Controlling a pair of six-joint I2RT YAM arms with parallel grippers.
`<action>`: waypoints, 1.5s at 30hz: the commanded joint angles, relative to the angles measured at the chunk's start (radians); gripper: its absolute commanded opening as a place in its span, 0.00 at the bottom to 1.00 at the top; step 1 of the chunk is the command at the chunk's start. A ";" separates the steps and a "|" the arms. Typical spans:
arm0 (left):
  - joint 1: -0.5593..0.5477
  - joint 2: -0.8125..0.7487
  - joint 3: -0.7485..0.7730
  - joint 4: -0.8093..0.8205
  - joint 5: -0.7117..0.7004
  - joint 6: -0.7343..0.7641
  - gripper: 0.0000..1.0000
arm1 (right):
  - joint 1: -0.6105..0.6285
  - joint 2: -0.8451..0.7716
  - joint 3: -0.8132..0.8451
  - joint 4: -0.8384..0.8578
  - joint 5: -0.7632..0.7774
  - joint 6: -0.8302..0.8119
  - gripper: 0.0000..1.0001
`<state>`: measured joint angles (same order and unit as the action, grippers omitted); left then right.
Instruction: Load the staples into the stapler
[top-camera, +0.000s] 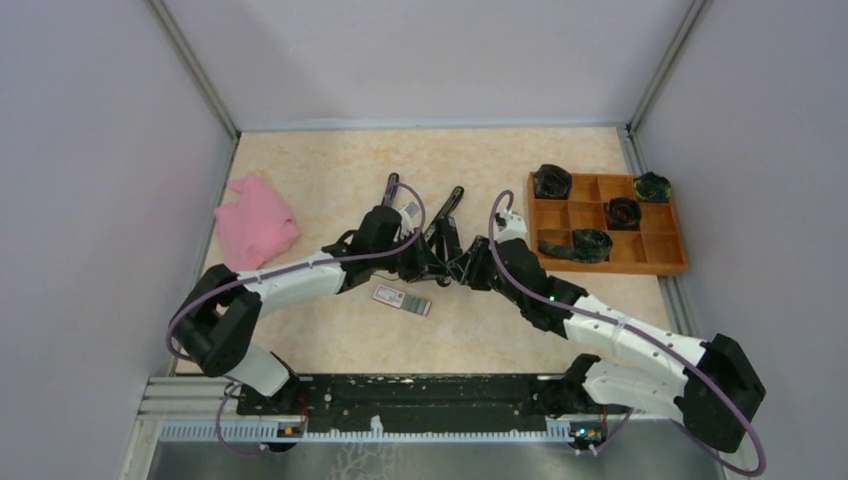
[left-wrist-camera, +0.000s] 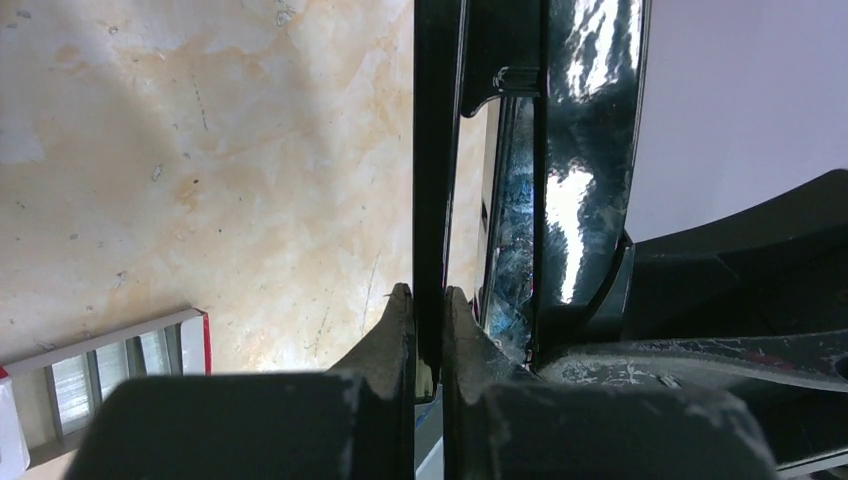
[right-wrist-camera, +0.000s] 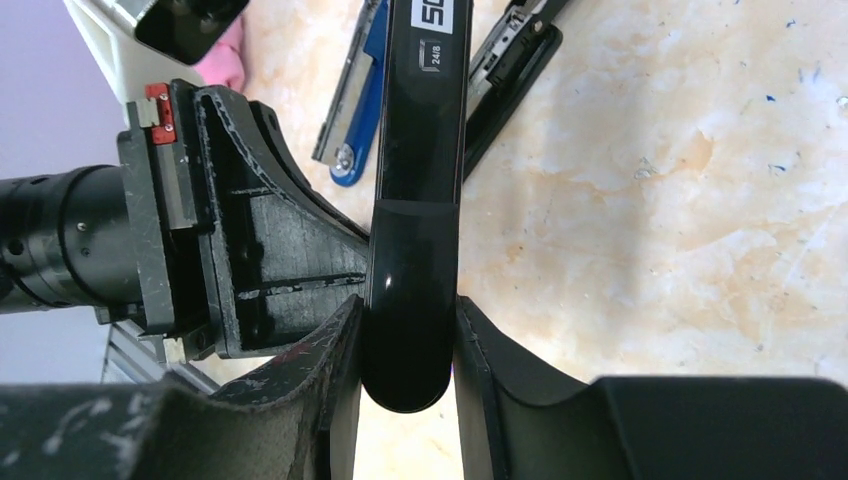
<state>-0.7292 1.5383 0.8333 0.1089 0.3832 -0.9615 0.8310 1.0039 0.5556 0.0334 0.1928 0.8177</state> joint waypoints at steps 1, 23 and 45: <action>0.004 -0.023 -0.012 -0.085 -0.149 0.073 0.00 | -0.013 -0.028 0.154 -0.067 -0.021 -0.103 0.00; -0.062 -0.184 -0.048 -0.120 -0.170 0.351 0.00 | -0.611 0.198 0.554 -0.311 -0.472 -0.252 0.00; -0.182 -0.206 -0.025 0.066 0.087 0.484 0.00 | -0.606 0.639 0.782 -0.367 -0.691 -0.275 0.05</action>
<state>-0.8963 1.3708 0.7780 -0.0048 0.3901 -0.5430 0.2253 1.6257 1.2797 -0.3714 -0.5728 0.6044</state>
